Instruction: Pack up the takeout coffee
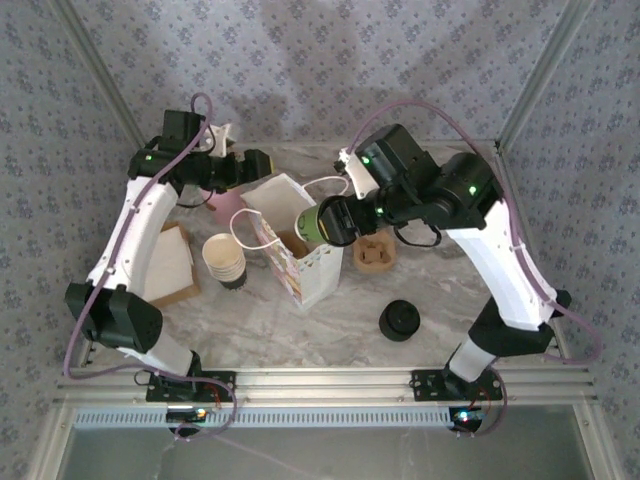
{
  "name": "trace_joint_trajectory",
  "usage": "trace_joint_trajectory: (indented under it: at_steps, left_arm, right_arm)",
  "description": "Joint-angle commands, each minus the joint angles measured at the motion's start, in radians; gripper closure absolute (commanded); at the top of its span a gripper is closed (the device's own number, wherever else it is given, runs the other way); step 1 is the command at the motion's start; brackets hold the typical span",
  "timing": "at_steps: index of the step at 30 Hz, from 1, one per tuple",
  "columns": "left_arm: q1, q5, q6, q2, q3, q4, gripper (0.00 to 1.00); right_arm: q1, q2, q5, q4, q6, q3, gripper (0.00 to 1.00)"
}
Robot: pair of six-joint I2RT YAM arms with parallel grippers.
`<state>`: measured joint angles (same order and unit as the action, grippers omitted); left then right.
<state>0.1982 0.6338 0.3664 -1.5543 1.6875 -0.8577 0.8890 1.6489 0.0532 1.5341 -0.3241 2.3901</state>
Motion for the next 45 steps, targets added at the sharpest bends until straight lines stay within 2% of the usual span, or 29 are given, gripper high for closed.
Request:
trace_joint_trajectory:
  at_steps: [1,10,23,30,36,45]
  left_arm:
    - [0.000,0.079,-0.009,0.019,-0.027,0.052,0.07]
    - [0.042,0.079,0.006,0.065,-0.125,0.095,0.07]
    - [0.141,0.065,0.049,0.129,-0.220,0.164,0.07]
    - [0.147,0.047,0.055,0.127,-0.253,0.207,0.07]
    - [0.148,0.096,0.048,0.067,-0.221,0.238,0.07]
    - [0.207,0.152,0.055,0.042,-0.236,0.307,0.07]
  right_arm:
    - [0.005,0.030,0.010,0.050,0.008,0.044,0.36]
    - [0.005,0.098,-0.006,0.111,0.001,0.115,0.37]
    - [0.048,0.098,-0.074,0.180,-0.024,0.123,0.36]
    - [0.048,0.117,-0.078,0.209,-0.024,0.120,0.36]
    - [0.042,0.143,-0.108,0.249,0.002,0.121,0.36]
    - [0.043,0.141,-0.123,0.265,-0.002,0.092,0.36]
